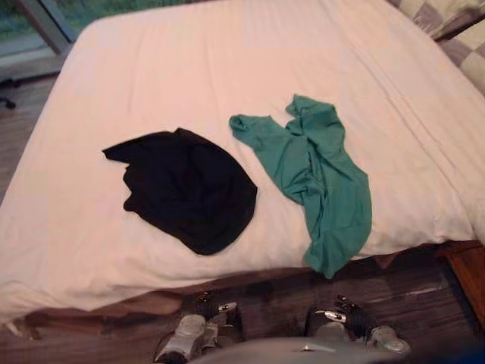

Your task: Tidy the bed and pick cloth on bed and put in laundry

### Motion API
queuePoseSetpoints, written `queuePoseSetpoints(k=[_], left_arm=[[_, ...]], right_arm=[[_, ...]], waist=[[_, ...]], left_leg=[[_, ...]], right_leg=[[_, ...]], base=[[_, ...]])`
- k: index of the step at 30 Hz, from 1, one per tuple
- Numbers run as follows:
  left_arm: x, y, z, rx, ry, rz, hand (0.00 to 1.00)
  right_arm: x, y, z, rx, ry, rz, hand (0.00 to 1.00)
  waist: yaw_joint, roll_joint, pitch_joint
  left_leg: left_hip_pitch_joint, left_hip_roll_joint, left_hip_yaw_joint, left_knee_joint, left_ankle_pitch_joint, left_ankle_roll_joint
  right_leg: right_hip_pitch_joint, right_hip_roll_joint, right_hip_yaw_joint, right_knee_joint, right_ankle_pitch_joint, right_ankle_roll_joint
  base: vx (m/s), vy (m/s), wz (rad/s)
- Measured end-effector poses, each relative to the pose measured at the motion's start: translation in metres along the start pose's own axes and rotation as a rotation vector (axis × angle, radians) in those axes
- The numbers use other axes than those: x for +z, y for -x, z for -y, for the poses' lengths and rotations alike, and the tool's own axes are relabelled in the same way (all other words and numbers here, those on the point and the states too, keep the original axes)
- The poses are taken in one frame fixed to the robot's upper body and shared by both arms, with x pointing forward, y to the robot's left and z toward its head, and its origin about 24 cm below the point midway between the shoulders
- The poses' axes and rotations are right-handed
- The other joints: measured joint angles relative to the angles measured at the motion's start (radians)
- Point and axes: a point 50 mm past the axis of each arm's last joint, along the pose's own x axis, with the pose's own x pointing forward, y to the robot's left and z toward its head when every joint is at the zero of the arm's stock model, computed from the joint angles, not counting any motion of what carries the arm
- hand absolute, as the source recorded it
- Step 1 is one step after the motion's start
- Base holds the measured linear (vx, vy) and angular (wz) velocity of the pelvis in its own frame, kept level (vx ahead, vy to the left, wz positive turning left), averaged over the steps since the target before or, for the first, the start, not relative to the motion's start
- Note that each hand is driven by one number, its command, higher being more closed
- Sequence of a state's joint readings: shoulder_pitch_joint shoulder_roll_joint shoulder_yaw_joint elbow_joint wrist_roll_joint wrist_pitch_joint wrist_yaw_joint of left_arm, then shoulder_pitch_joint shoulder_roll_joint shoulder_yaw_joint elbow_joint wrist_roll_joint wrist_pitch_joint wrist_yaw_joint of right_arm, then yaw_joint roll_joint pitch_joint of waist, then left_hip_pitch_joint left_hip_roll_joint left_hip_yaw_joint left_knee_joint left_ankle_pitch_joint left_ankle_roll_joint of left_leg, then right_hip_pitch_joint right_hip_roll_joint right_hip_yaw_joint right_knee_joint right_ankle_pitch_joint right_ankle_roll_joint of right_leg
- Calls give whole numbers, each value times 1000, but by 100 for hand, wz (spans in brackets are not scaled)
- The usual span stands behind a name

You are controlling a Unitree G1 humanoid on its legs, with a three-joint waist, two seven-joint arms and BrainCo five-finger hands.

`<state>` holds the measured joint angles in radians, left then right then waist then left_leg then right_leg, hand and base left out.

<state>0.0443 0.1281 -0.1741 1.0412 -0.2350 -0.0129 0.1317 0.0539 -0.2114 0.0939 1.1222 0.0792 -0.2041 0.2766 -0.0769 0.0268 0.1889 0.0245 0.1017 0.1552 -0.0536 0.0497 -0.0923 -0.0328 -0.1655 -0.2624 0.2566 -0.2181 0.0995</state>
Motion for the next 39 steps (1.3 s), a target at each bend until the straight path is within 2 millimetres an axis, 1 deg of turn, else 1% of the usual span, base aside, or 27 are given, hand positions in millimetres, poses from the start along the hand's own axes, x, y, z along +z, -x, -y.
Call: queuePoseSetpoints(k=[3, 6, 7, 9, 11, 13, 14, 15, 17, 19, 20, 21, 22, 24, 25, 27, 28, 30, 31, 32, 33, 34, 35, 36, 37, 38, 39], left_arm=[[-3, 1, -4, 26, 110, -10, 0], [-6, 1, -6, 43, 211, -29, 0], [-9, 2, -7, 52, 301, -45, 0], [-14, 3, -9, 72, 413, -59, 0], [-16, 4, -10, 96, 484, -56, 0], [-19, 4, -13, 140, 536, -66, 0], [-21, 5, -14, 158, 561, -75, 0], [-25, 6, -16, 196, 613, -94, 0], [-31, 7, -19, 260, 705, -127, 0], [-39, 10, -26, 334, 815, -155, 0], [-39, 11, -35, 395, 907, -150, 0], [-32, 11, -49, 454, 1018, -113, 0], [-29, 11, -58, 485, 1069, -83, 0], [-10, 21, -109, 611, 1197, 85, 0], [-2, 24, -123, 638, 1217, 139, 0], [27, 47, -179, 751, 1207, 360, 0], [34, 53, -191, 778, 1200, 414, 0], [56, 83, -231, 894, 1168, 612, 0], [60, 90, -238, 915, 1162, 662, 0], [69, 104, -250, 935, 1152, 763, 0], [74, 110, -254, 937, 1140, 812, 0], [87, 125, -262, 933, 1110, 915, 0], [105, 140, -267, 900, 1055, 1033, 0], [113, 148, -269, 885, 1020, 1091, 0], [123, 162, -269, 877, 926, 1183, 0], [131, 166, -263, 840, 851, 1223, 0], [136, 165, -256, 810, 829, 1233, 0]], right_arm=[[-3, 0, 0, 1, -11, -33, 0], [-4, 0, 1, -9, -52, -37, 0], [-5, 0, 1, -23, -98, -42, 0], [-9, 1, 1, -64, -192, -43, 0], [-14, 5, 3, -139, -349, -8, 0], [-9, 4, 6, -252, -575, 64, 0], [-8, 3, 4, -275, -642, 82, 0], [-8, 2, 0, -314, -763, 100, 0], [-17, 4, -5, -380, -927, 101, 0], [-26, 13, 3, -476, -1041, 124, 0], [-35, 22, 15, -563, -1098, 150, 0], [-43, 35, 30, -668, -1151, 189, 0], [-48, 42, 37, -719, -1178, 207, 0], [-60, 70, 65, -929, -1245, 309, 0], [-62, 78, 73, -977, -1246, 337, 0], [-67, 113, 106, -1179, -1232, 448, 0], [-65, 122, 114, -1227, -1216, 482, 0], [-57, 156, 140, -1379, -1134, 631, 0], [-54, 163, 145, -1404, -1108, 665, 0], [-45, 177, 152, -1443, -1056, 750, 0], [-39, 183, 154, -1451, -1027, 793, 0], [-24, 193, 159, -1454, -960, 883, 0], [-5, 205, 163, -1453, -871, 976, 0], [6, 212, 165, -1448, -816, 1028, 0], [32, 225, 168, -1425, -687, 1132, 0], [57, 238, 168, -1392, -557, 1221, 0], [70, 242, 166, -1368, -500, 1264, 0]], waist=[[21, 0, 1], [24, -1, 3], [29, -2, 4], [33, -2, 6], [40, -3, 8], [41, -4, 7], [41, -4, 7], [40, -6, 8], [42, -10, 9], [41, -7, 5], [41, -2, -2], [41, 3, -5], [42, 3, -7], [59, -5, -33], [63, -7, -35], [66, -14, -52], [66, -9, -59], [67, -17, -74], [68, -18, -80], [71, -21, -89], [72, -23, -94], [72, -28, -101], [71, -31, -103], [72, -33, -104], [74, -37, -109], [82, -32, -114], [84, -30, -115]], left_leg=[[-1, -5, 3, -1, 24, 3], [-23, -10, 1, -18, 61, 2], [-29, -14, 1, -38, 86, 7], [-37, -17, 3, -42, 95, 13], [-37, -18, 5, -42, 95, 13], [-33, -19, 27, -42, 95, 13], [-28, -20, 38, -43, 95, 13], [-11, -22, 61, -43, 95, 13], [23, -21, 92, -43, 91, 10], [46, -13, 136, -43, 78, 10], [49, -6, 161, -43, 69, 13], [61, 3, 186, -44, 54, 16], [66, 6, 196, -44, 48, 18], [73, 12, 215, -46, 40, 15], [78, 14, 221, -48, 36, 16], [80, 16, 251, -49, 9, 15], [78, 17, 252, -50, 8, 15], [81, 10, 257, -49, 0, 18], [81, 4, 257, -49, 2, 18], [81, -3, 257, -49, 1, 20], [82, -4, 256, -49, 0, 19], [83, -6, 249, -45, -2, 19], [86, -7, 244, -44, -3, 20], [89, -7, 243, -44, -7, 19], [91, -9, 243, -44, -11, 20], [91, -12, 243, -44, -16, 22], [92, -12, 244, -44, -18, 23]], right_leg=[[28, 3, -4, -48, 23, 1], [24, 3, -27, -70, 30, 0], [24, 2, -48, -79, 29, -1], [29, 0, -81, -80, 20, -5], [42, -2, -102, -77, 9, -2], [42, -11, -105, -61, 1, -2], [45, -11, -105, -58, 0, -2], [56, -12, -102, -48, 0, -1], [84, -13, -94, -43, -3, 0], [97, -10, -83, -41, -6, -2], [99, -5, -84, -38, -7, -3], [109, 3, -85, -39, -7, -4], [112, 5, -84, -39, -8, -5], [115, 9, -84, -45, -9, -7], [118, 11, -83, -48, -9, -7], [133, 12, -82, -71, -9, -7], [138, 12, -82, -76, -6, -8], [147, 8, -82, -84, 6, 4], [149, 7, -82, -86, 7, 5], [152, 4, -81, -92, 8, 7], [155, 4, -81, -96, 9, 7], [166, 4, -80, -107, 13, 4], [178, 5, -80, -117, 19, 1], [183, 6, -79, -120, 20, 0], [183, 5, -72, -120, 20, -1], [183, 3, -58, -120, 20, -1], [182, 2, -52, -121, 21, -1]], base=[[7, -1, 7], [-52, -4, 30], [-71, -1, 49], [-75, 5, 53], [-51, 16, 34], [-22, 33, 7], [-27, 28, -6], [-17, 6, -9], [-9, -5, -21], [-24, 8, -24], [-29, 18, -10], [-30, 13, -8], [-12, 8, -14], [9, -6, -19], [5, -6, -15], [5, 20, -6], [84, 25, 0], [138, 24, 0], [123, 37, 3], [117, 35, 5], [158, 30, 9], [188, 21, 17], [176, 16, 19], [113, 13, 13], [91, 20, 3], [88, 23, -1], [81, 24, 0]])
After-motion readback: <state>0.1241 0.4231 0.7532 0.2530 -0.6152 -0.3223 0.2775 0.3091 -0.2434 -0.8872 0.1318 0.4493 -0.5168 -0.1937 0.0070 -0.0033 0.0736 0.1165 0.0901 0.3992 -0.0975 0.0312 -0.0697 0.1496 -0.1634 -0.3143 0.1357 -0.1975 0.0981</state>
